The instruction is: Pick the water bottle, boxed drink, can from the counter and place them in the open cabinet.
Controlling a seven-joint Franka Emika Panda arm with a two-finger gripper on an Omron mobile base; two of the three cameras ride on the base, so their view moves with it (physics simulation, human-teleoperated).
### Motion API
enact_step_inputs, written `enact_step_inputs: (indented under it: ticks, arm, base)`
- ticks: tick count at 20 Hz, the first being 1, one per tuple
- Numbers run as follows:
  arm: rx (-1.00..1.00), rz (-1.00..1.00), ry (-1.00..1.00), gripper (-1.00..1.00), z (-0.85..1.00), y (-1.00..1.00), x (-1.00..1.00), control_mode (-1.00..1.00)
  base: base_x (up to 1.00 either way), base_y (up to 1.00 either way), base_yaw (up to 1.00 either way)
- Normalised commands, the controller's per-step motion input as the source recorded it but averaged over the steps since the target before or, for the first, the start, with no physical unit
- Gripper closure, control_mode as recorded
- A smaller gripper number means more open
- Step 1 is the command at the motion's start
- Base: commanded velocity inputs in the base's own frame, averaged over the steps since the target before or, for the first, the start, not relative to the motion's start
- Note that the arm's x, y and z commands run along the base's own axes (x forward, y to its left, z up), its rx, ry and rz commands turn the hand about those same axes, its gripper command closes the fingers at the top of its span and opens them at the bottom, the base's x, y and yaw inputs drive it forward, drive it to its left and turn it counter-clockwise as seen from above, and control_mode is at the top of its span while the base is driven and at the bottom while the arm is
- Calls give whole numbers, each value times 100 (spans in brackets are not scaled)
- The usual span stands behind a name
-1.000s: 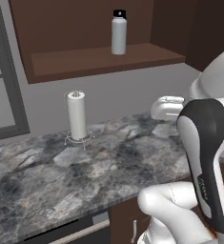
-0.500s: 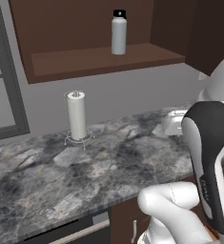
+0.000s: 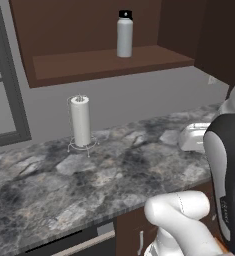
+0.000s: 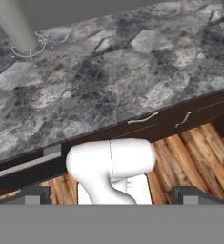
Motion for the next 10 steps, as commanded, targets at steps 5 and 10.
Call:
enact_step_inputs:
  ticks: [5,10]
  arm:
    - [0,0,0,-100,0,0,0,-100]
    - [0,0,0,-100,0,0,0,-100]
  base:
    - [0,0,0]
    - [0,0,0]
